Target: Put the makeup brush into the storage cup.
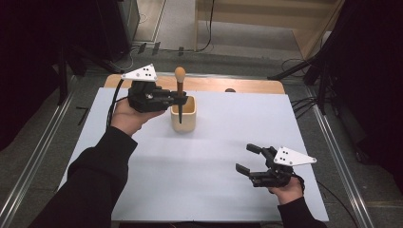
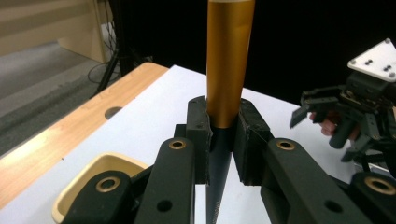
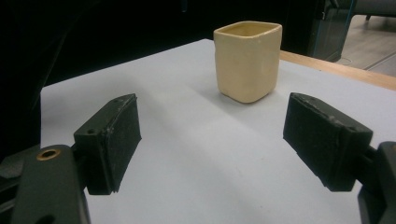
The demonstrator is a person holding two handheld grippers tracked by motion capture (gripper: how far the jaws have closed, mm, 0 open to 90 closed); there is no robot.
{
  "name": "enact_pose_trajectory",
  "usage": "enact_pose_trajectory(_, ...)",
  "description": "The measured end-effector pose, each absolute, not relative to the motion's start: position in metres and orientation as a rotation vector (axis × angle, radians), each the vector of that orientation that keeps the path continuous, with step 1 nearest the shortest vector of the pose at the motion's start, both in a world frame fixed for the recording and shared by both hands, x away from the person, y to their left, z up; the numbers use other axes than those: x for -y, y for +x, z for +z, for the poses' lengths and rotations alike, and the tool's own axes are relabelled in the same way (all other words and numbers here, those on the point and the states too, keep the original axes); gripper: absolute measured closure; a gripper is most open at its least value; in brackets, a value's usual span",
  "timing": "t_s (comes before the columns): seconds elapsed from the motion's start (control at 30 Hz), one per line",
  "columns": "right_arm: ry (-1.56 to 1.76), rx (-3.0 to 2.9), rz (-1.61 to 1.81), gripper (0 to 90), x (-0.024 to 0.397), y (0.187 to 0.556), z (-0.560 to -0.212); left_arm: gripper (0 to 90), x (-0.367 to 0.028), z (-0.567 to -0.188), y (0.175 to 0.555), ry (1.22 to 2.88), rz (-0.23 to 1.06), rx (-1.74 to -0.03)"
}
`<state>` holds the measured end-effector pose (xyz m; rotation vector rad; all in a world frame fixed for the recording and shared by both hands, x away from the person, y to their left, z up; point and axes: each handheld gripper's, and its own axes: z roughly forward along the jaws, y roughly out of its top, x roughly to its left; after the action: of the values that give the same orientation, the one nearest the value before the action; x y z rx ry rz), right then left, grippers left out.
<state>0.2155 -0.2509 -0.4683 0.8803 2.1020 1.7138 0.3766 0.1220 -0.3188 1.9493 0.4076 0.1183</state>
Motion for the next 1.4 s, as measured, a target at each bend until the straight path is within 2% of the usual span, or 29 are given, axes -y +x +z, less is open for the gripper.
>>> enact_pose_trajectory(0.3, 0.881, -2.100, 1.724, 19.7, 0.251, 0.216, -0.468, 79.1, -0.119, -0.323, 0.393, 1.953, 0.171, -0.459)
enact_pose_trajectory(1.4, 0.842, -2.103, 1.779, 19.8, 0.248, 0.215, -0.463, 79.1, -0.113, -0.359, 0.437, 1.939, 0.215, -0.552)
